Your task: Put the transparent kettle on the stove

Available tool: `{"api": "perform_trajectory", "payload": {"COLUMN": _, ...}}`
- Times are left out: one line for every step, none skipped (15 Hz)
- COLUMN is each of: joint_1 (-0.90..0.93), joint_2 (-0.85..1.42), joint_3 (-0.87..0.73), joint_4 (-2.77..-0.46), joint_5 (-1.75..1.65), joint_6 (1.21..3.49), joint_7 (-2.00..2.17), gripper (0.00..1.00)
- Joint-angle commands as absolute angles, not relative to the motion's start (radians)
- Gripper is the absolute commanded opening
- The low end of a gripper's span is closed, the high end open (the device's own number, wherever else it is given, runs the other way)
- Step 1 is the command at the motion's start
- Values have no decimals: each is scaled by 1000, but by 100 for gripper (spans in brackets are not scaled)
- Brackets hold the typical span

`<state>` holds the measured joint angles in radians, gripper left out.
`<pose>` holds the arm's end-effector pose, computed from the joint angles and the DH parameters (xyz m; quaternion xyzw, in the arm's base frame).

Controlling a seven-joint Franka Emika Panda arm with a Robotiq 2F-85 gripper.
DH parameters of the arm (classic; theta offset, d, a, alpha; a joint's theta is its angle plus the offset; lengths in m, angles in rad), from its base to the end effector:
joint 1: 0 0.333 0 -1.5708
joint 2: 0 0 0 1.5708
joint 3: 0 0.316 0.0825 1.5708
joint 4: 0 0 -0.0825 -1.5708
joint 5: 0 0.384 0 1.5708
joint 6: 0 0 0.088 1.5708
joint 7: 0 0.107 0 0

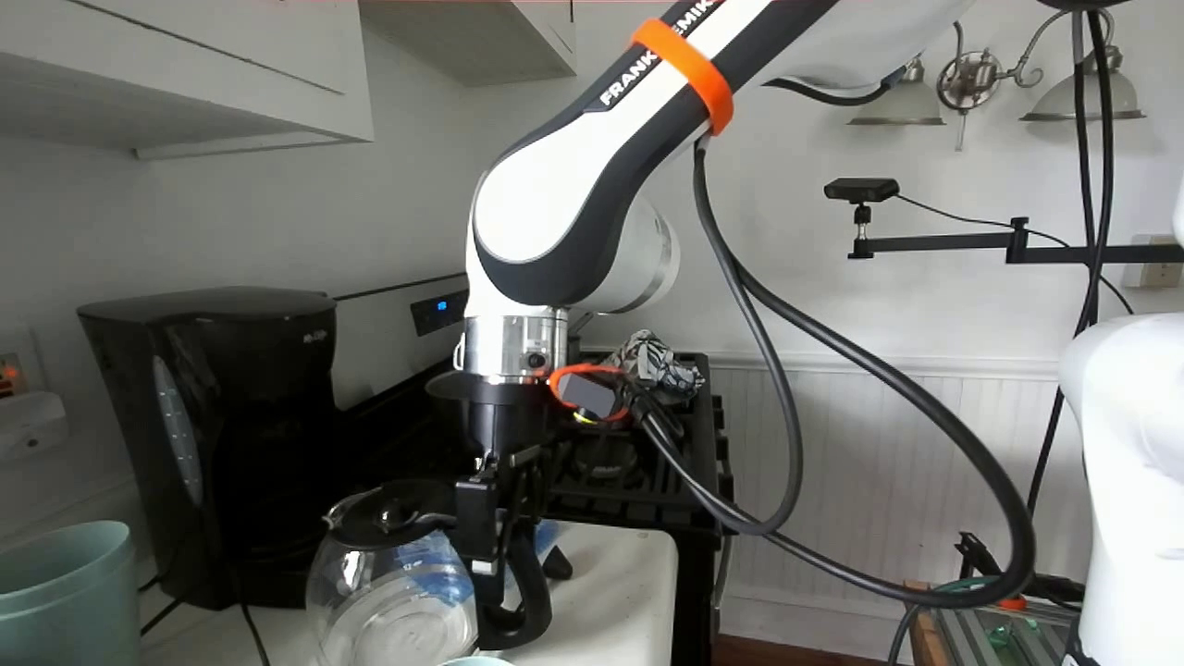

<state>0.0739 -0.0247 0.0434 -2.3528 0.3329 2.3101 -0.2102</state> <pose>0.4930 0.0646 0.3393 -0.9914 -0.0495 0.0032 0.1212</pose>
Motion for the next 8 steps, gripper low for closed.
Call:
{"api": "perform_trajectory", "payload": {"joint_1": 67, "joint_2": -19, "joint_3": 44, "joint_4": -2346, "joint_5": 366, "joint_6": 2338, "joint_7": -232, "gripper": 100}}
{"api": "perform_trajectory", "payload": {"joint_1": 68, "joint_2": -21, "joint_3": 45, "joint_4": -2347, "joint_5": 369, "joint_6": 2349, "joint_7": -237, "gripper": 100}}
{"api": "perform_trajectory", "payload": {"joint_1": 69, "joint_2": -23, "joint_3": 46, "joint_4": -2347, "joint_5": 367, "joint_6": 2365, "joint_7": -239, "gripper": 100}}
{"api": "perform_trajectory", "payload": {"joint_1": 70, "joint_2": -23, "joint_3": 47, "joint_4": -2345, "joint_5": 366, "joint_6": 2375, "joint_7": -239, "gripper": 100}}
{"api": "perform_trajectory", "payload": {"joint_1": 71, "joint_2": -21, "joint_3": 48, "joint_4": -2344, "joint_5": 365, "joint_6": 2385, "joint_7": -244, "gripper": 75}}
{"api": "perform_trajectory", "payload": {"joint_1": 71, "joint_2": -20, "joint_3": 48, "joint_4": -2344, "joint_5": 365, "joint_6": 2390, "joint_7": -246, "gripper": 75}}
{"api": "perform_trajectory", "payload": {"joint_1": 71, "joint_2": -18, "joint_3": 48, "joint_4": -2342, "joint_5": 366, "joint_6": 2390, "joint_7": -251, "gripper": 73}}
{"api": "perform_trajectory", "payload": {"joint_1": 70, "joint_2": -16, "joint_3": 47, "joint_4": -2341, "joint_5": 367, "joint_6": 2389, "joint_7": -253, "gripper": 66}}
